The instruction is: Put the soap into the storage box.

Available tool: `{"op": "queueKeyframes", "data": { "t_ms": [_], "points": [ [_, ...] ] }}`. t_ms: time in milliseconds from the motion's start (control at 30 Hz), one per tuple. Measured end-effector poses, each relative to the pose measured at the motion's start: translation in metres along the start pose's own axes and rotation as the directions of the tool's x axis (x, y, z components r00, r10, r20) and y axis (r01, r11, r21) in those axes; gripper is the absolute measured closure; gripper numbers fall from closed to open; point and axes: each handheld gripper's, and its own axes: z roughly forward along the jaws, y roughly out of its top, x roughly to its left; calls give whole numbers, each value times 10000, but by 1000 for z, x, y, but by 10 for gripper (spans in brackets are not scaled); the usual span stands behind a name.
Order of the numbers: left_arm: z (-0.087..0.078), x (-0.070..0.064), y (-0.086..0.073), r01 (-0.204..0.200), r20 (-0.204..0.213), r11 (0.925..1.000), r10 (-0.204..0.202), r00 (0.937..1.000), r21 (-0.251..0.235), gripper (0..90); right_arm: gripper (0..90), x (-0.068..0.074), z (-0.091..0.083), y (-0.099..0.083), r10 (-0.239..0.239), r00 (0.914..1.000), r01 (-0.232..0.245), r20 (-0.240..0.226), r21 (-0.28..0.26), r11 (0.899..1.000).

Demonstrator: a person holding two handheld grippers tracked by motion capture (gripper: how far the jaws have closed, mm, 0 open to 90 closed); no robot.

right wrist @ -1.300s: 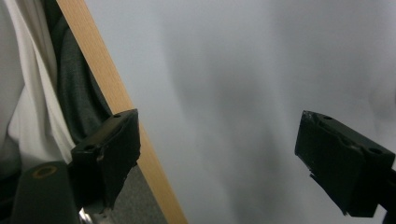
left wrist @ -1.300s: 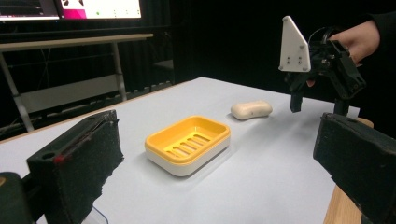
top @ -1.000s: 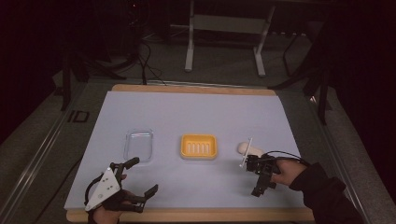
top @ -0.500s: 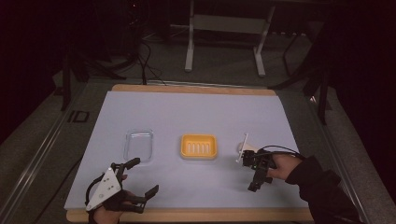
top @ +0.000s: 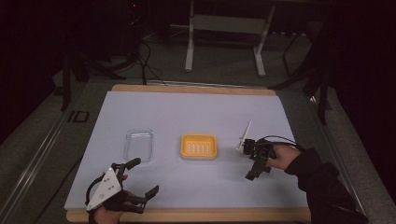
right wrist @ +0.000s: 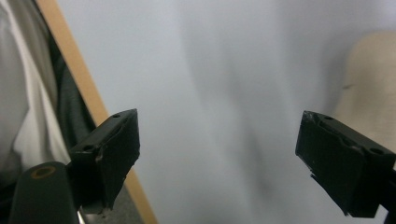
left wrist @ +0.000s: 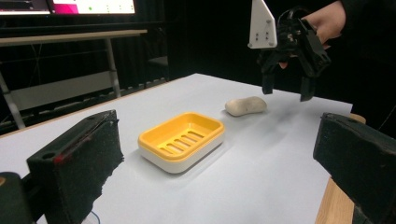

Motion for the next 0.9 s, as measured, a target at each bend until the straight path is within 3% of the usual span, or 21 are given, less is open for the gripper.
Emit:
{"op": "queueKeyframes", "data": {
  "t_ms": [267, 333, 733, 900],
  "points": [
    [1, 0, 0, 10, 33, 10000, -10, 10000, 41, 12, 166, -11, -5, -1, 102, 9982, -81, 597, -351, 9993],
    [1, -1, 0, 28, 46, 10000, -28, 10000, 39, 12, 186, -15, -6, -2, 15, 9957, 34, 924, -537, 9986],
    [2, -1, 0, 32, 86, 10000, -32, 10000, 35, 12, 188, -37, -6, -6, 131, 9925, -66, 1217, -533, 9986],
    [2, 0, 0, -10, 103, 10000, 9, 9999, 63, 12, 189, -48, -5, -7, 113, 9897, 5, 1428, -825, 9966]
  ]
}}
